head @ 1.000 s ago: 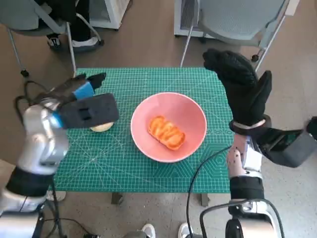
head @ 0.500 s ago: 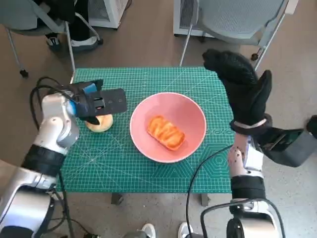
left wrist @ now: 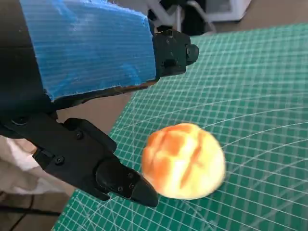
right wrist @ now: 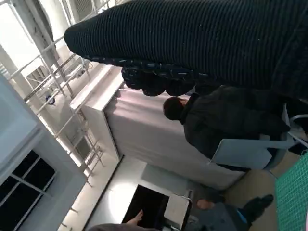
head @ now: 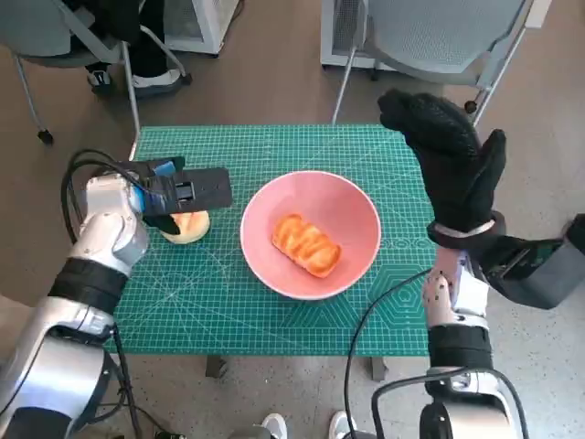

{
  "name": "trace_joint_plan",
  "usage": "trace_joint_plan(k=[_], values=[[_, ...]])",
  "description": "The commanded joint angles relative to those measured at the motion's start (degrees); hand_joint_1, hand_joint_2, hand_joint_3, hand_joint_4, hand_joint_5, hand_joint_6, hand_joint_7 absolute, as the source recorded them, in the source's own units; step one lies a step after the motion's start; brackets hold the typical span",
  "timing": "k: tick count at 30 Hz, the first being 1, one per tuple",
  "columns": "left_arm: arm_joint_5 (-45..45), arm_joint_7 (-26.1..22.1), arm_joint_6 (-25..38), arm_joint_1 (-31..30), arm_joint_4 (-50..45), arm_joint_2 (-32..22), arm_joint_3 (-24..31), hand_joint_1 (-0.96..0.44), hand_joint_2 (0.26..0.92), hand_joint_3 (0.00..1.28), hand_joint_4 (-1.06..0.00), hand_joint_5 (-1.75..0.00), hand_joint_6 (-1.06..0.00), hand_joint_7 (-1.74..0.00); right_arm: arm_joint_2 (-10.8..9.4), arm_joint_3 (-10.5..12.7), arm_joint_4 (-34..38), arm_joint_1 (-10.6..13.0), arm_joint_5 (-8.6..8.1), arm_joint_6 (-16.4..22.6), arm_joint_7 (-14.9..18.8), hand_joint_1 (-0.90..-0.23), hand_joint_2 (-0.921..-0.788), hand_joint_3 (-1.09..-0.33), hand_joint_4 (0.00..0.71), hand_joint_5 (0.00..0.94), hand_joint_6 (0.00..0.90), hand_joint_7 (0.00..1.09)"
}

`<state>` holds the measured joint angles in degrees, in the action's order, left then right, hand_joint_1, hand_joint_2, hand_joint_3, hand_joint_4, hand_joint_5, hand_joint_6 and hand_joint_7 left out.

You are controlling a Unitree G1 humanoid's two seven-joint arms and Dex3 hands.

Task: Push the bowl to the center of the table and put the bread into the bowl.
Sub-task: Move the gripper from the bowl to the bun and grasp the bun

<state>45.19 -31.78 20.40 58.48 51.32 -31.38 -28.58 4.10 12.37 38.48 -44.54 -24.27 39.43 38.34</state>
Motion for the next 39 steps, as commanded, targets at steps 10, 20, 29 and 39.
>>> trace_joint_plan(k=[10,20,29,39], values=[[0.5,2.1,-0.9,5.1,9.5,3.2,-2.9,-0.34,0.641,0.00,0.00,0.00,-0.03,-0.01,0.1,-0.1,0.5,0.9,0.79,-0.4,-0.7,-0.691,-0.921,-0.879,0.113,0.000,0.035,0.40],[0.2,3.2,-1.1,6.2,14.3,5.6,-4.5,-0.37,0.647,0.00,0.00,0.00,-0.05,-0.02,0.4,0.1,0.6,1.0,0.69,-0.4,-0.6,-0.691,-0.921,-0.882,0.112,0.000,0.041,0.41],[-0.2,5.6,-2.5,6.7,18.2,8.0,-5.2,-0.28,0.636,0.00,0.00,0.00,-0.05,-0.02,0.6,0.1,-0.2,1.7,0.83,-0.3,-0.8,-0.691,-0.921,-0.885,0.112,0.000,0.048,0.41],[-1.3,9.1,-4.2,6.0,20.2,9.7,-4.7,-0.23,0.642,0.00,0.00,0.00,-0.06,-0.01,1.4,0.2,-1.8,2.5,0.79,-0.9,-1.0,-0.688,-0.921,-0.886,0.116,0.002,0.051,0.41]])
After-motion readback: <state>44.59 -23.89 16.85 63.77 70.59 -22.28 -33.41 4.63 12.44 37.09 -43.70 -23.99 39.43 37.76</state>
